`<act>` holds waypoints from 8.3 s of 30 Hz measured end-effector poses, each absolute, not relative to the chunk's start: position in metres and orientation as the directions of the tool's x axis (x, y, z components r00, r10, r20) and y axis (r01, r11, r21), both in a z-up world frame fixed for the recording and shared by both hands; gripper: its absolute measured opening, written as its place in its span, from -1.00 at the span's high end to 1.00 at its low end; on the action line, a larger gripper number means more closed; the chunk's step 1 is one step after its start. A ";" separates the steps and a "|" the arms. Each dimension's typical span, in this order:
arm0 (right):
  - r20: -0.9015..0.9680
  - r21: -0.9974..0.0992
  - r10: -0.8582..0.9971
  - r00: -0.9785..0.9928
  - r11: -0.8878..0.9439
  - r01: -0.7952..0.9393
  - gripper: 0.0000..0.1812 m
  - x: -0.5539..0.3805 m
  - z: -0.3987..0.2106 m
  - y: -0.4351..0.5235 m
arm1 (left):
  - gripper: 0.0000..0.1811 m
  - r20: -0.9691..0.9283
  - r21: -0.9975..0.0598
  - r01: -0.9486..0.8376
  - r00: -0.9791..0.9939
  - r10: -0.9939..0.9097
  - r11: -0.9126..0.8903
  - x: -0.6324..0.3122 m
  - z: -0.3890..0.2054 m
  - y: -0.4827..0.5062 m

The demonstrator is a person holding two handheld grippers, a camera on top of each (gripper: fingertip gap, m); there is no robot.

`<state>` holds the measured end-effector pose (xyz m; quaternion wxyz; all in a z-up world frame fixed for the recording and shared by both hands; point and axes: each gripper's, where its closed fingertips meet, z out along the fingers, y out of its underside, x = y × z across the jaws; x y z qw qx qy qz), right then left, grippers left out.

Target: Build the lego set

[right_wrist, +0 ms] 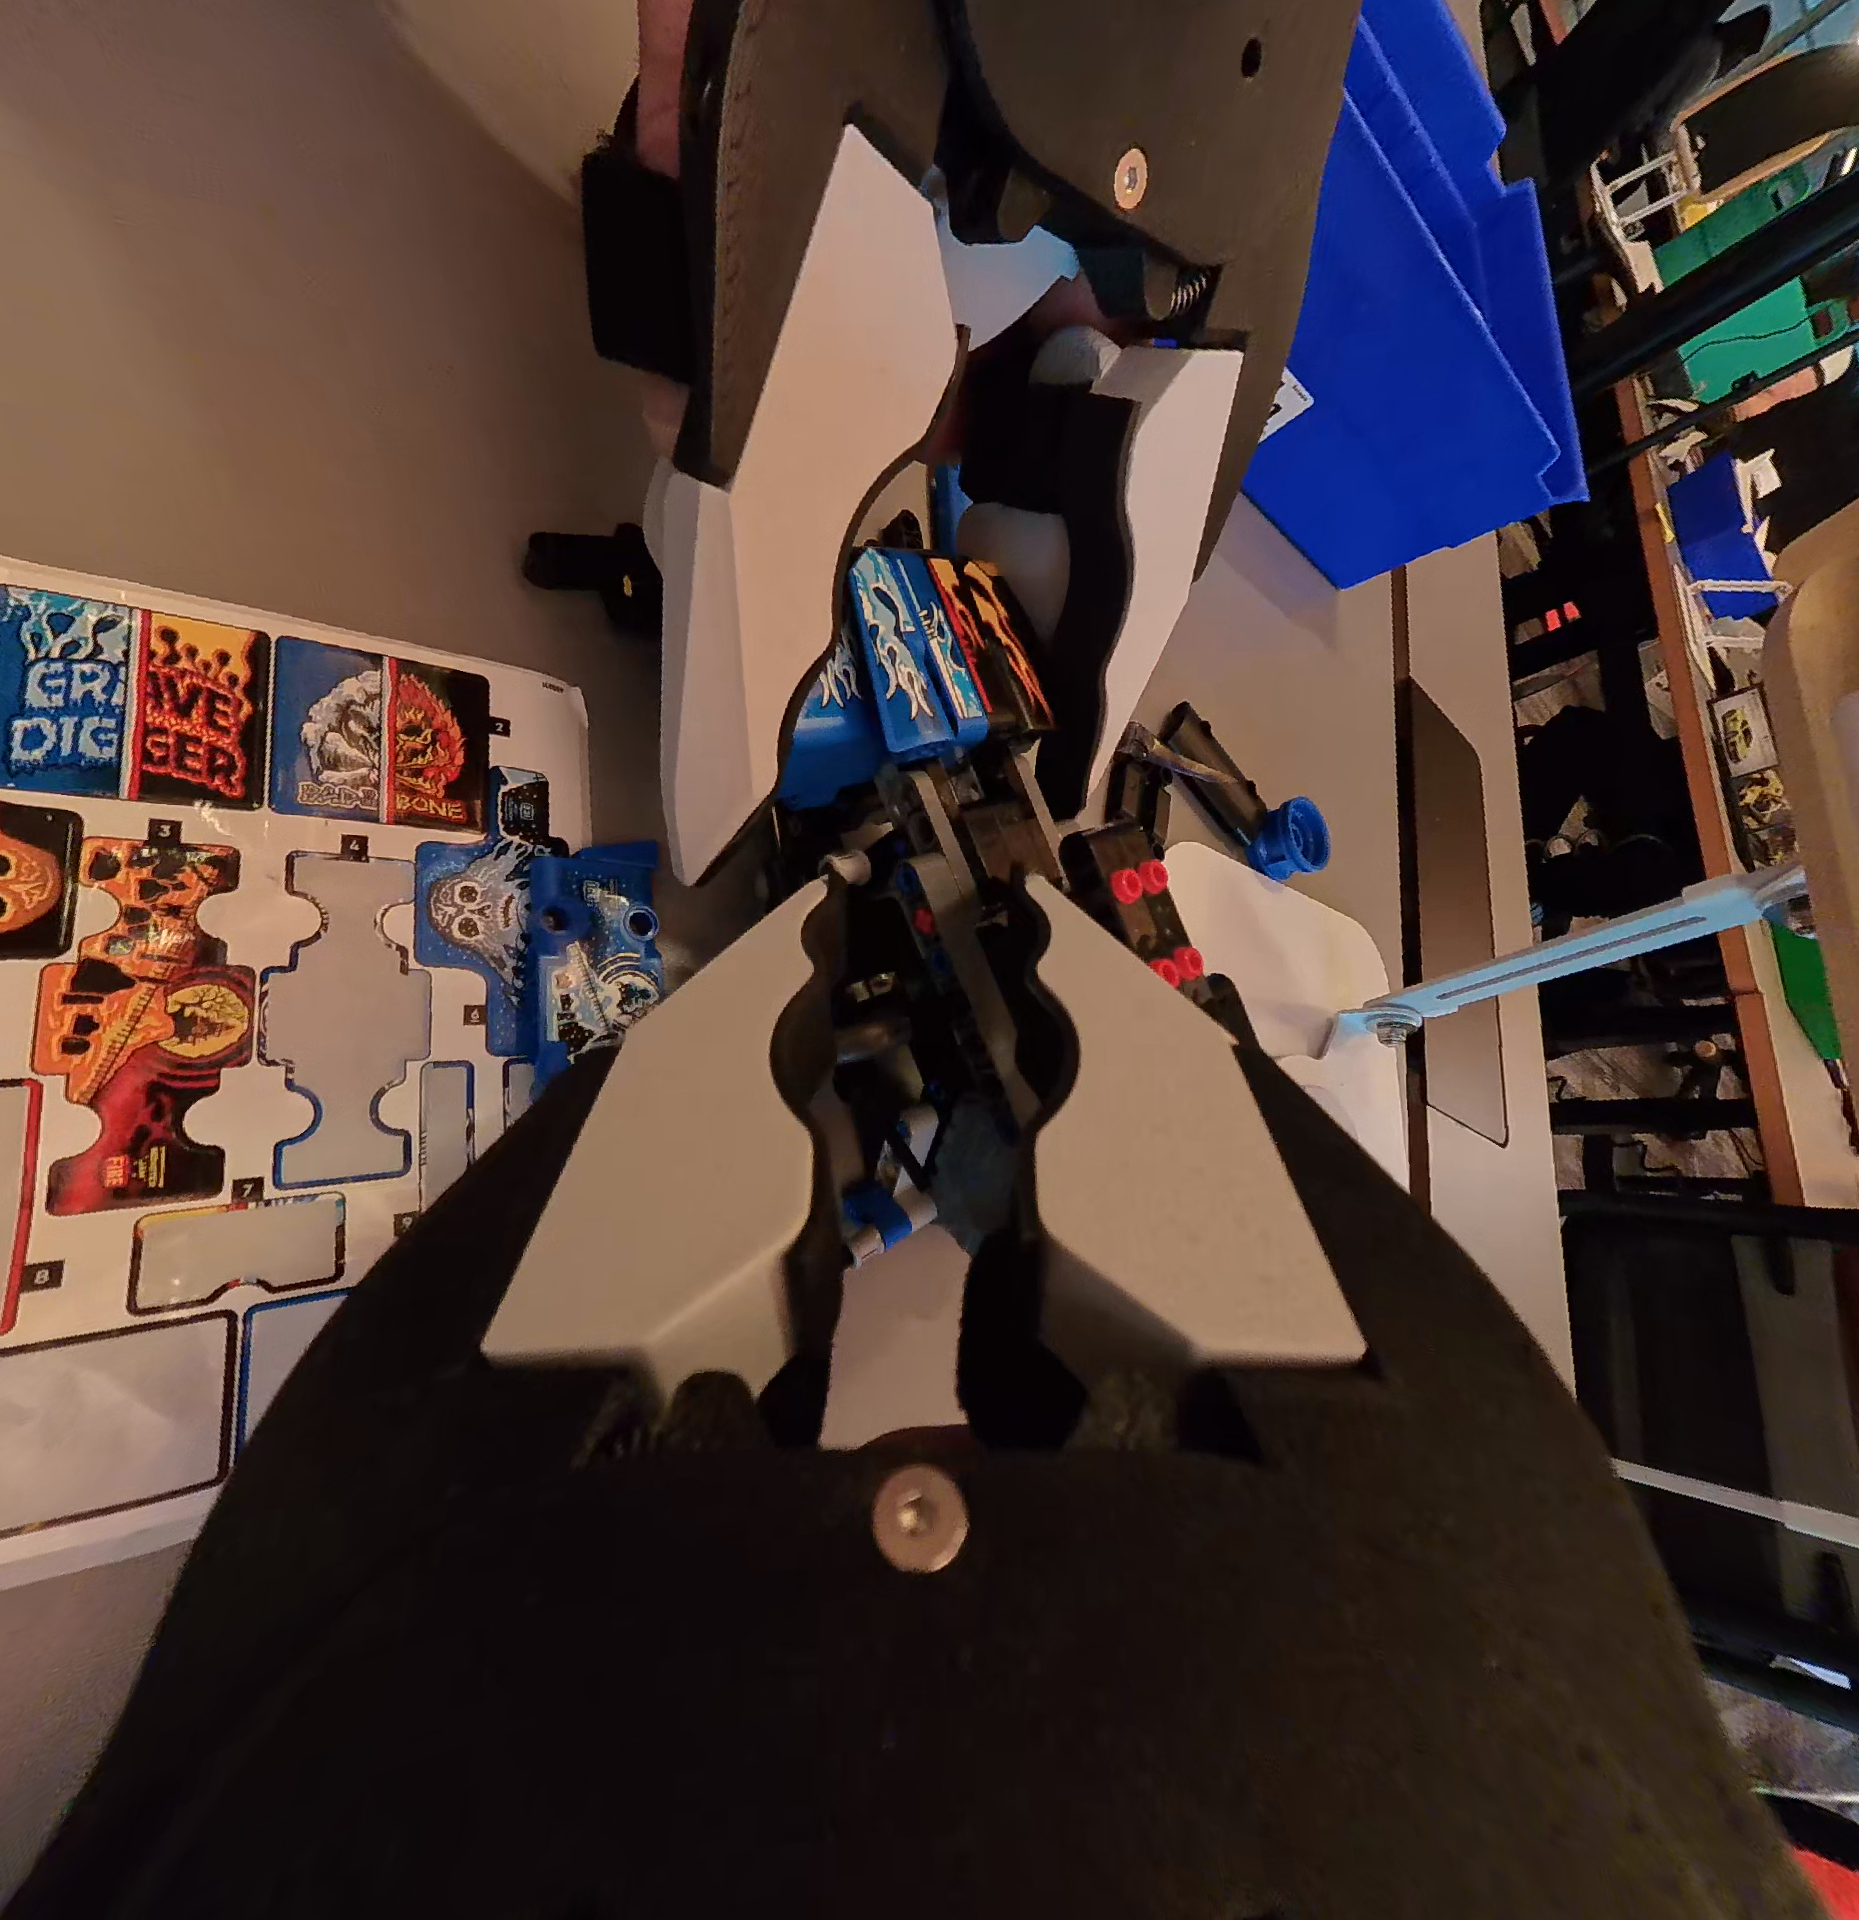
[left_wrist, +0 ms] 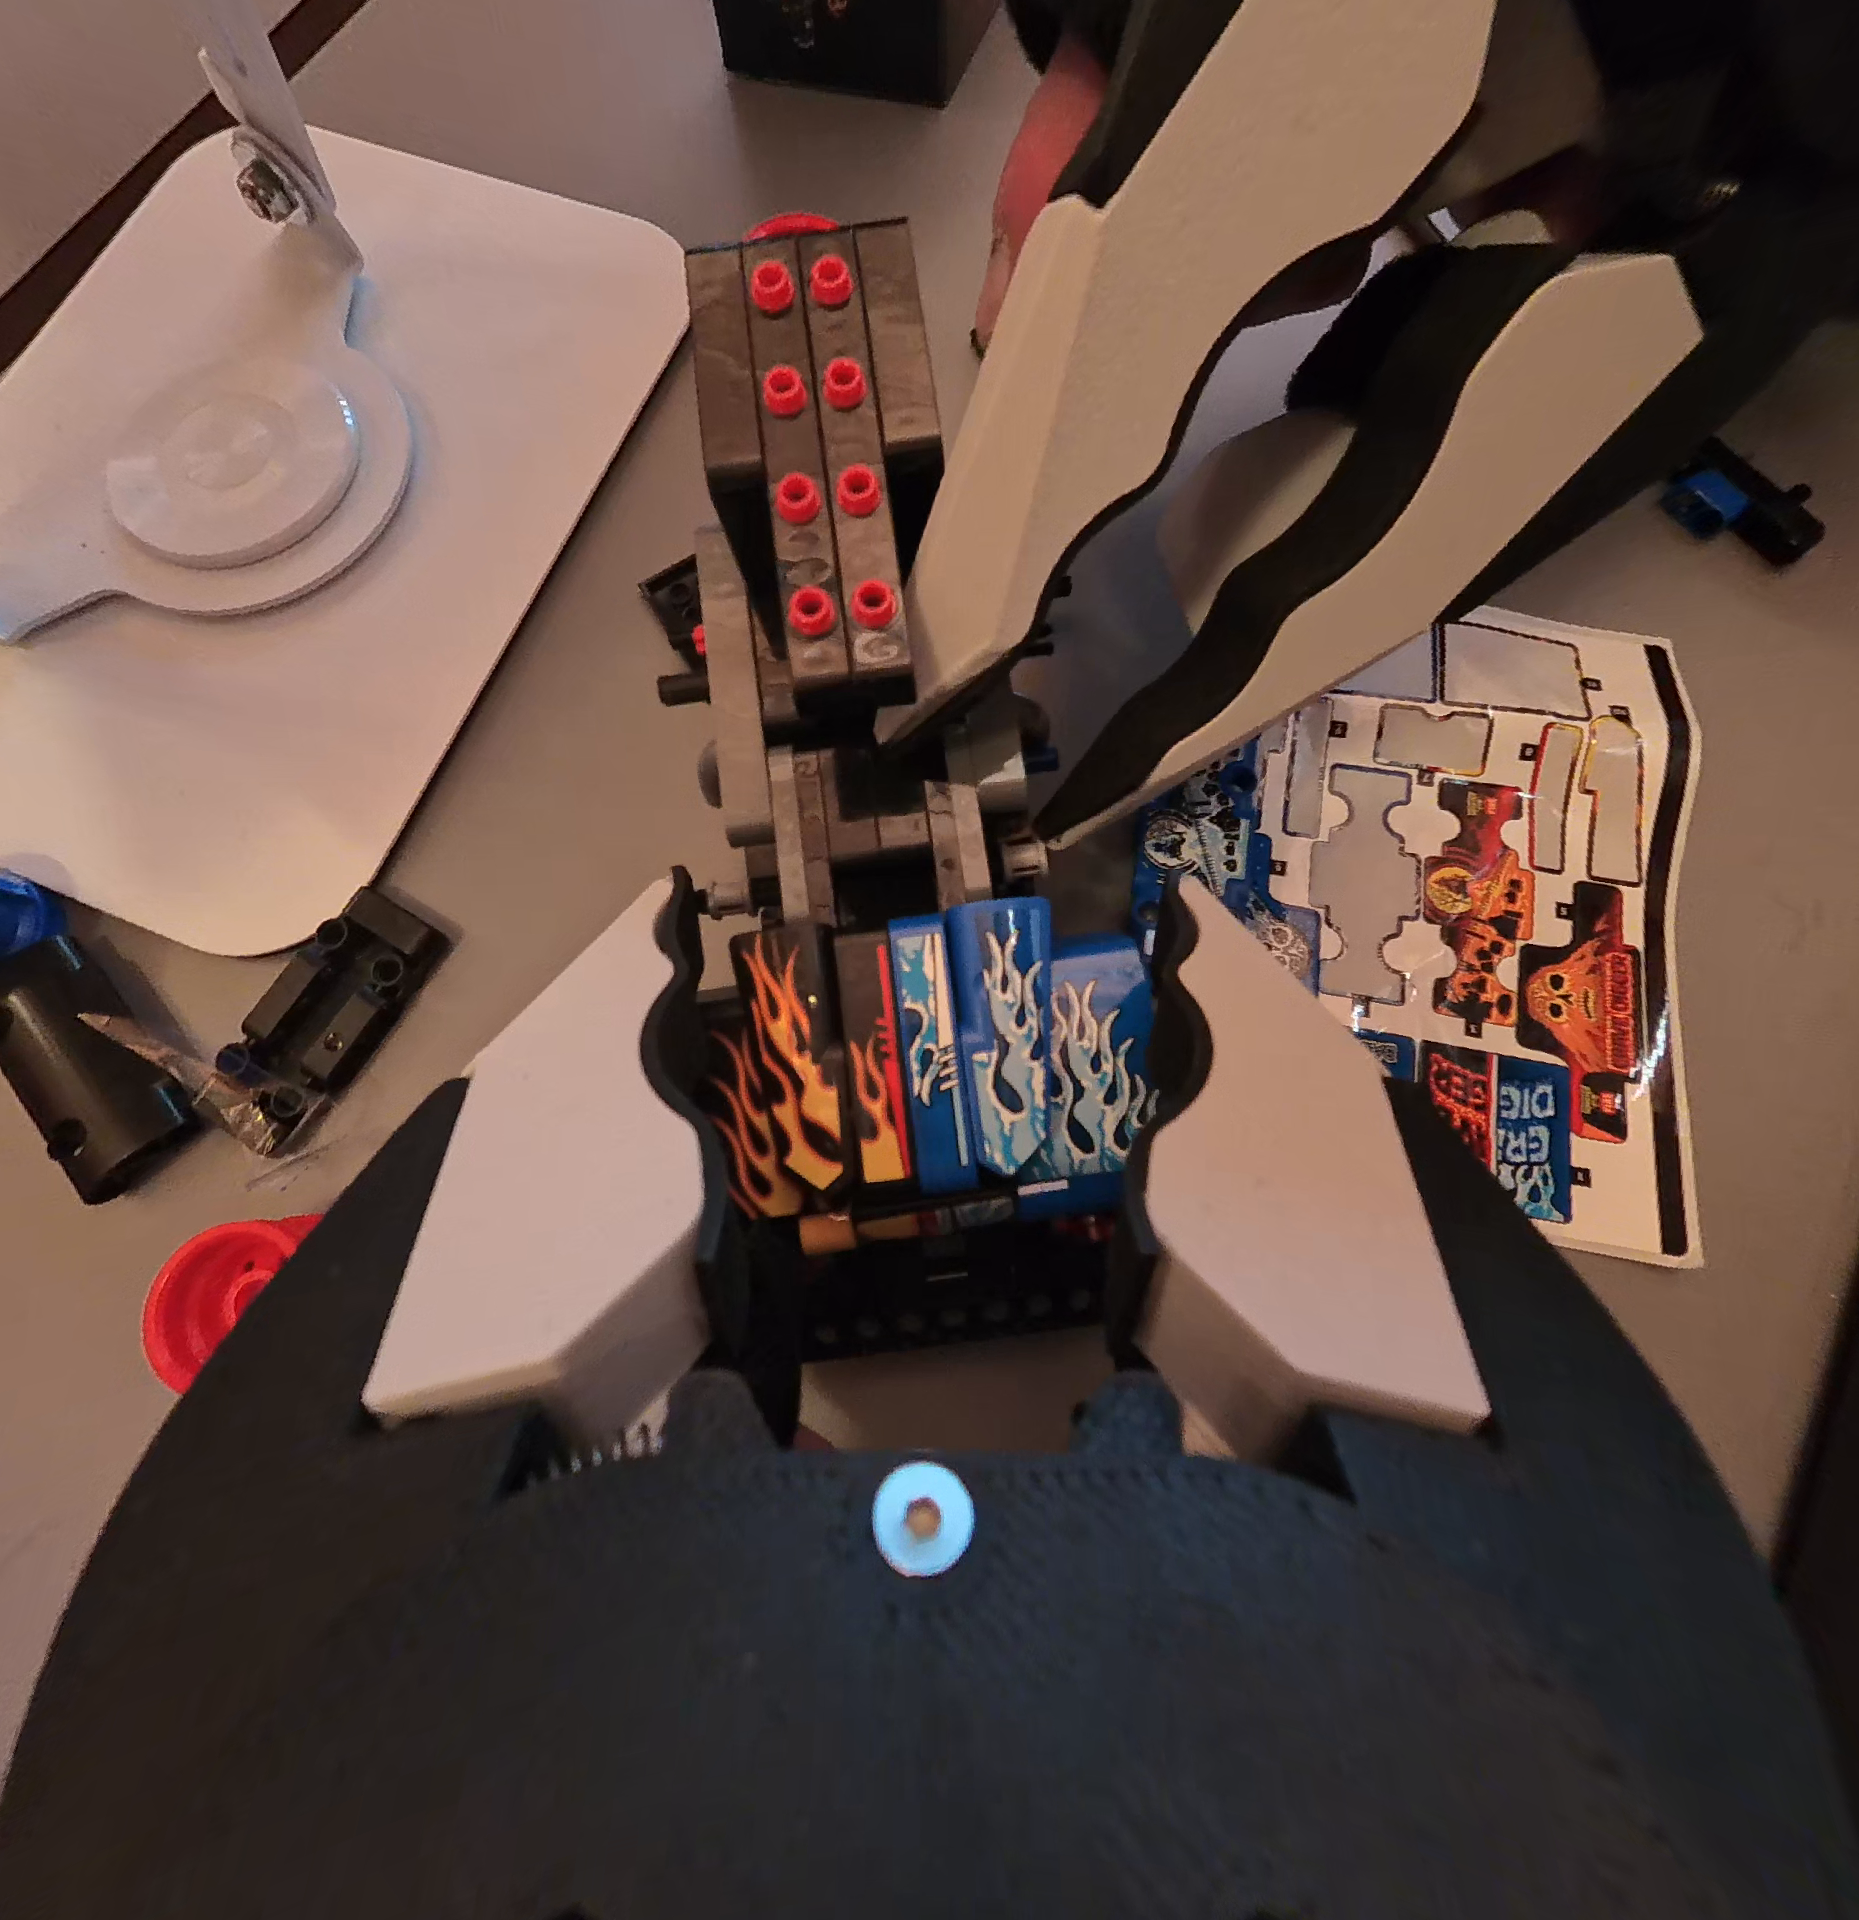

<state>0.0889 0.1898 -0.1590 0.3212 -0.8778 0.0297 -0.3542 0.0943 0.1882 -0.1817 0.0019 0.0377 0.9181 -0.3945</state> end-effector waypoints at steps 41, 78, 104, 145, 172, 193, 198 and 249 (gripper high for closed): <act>0.617 -0.587 -0.298 0.728 -0.791 0.174 0.72 0.095 -0.160 0.184 | 0.23 -0.085 -0.740 0.095 -0.995 0.048 0.665 0.101 -0.172 0.190; 0.450 -0.564 -0.296 0.843 -0.826 0.011 0.82 0.077 -0.148 0.135 | 0.22 -0.014 -0.746 0.055 -0.998 0.067 0.663 0.089 -0.166 0.193; 0.212 -0.594 -0.432 0.877 -0.769 -0.235 0.81 0.071 -0.161 0.119 | 0.28 0.071 -0.767 -0.007 -0.995 0.074 0.641 0.090 -0.155 0.210; 0.238 -0.657 -0.558 0.795 -0.695 -0.292 0.91 0.103 -0.174 0.124 | 0.34 0.109 -0.756 0.028 -0.980 0.168 0.654 0.067 -0.161 0.207; 0.232 -0.666 -0.579 0.782 -0.680 -0.305 0.86 0.106 -0.172 0.117 | 0.30 0.096 -0.772 0.040 -0.979 0.179 0.635 0.068 -0.158 0.204; 0.140 -0.605 -0.519 0.843 -0.719 -0.342 0.71 0.076 -0.165 0.119 | 0.35 0.123 -0.725 0.069 -0.966 0.228 0.685 0.060 -0.170 0.226; 0.127 -0.593 -0.521 0.844 -0.722 -0.356 0.70 0.079 -0.181 0.127 | 0.35 0.129 -0.706 0.122 -0.946 0.297 0.698 0.042 -0.176 0.224; -0.017 -0.605 -0.425 0.905 -0.716 -0.348 0.88 0.051 -0.181 0.158 | 0.27 0.111 -0.776 0.098 -0.951 0.287 0.623 0.054 -0.174 0.205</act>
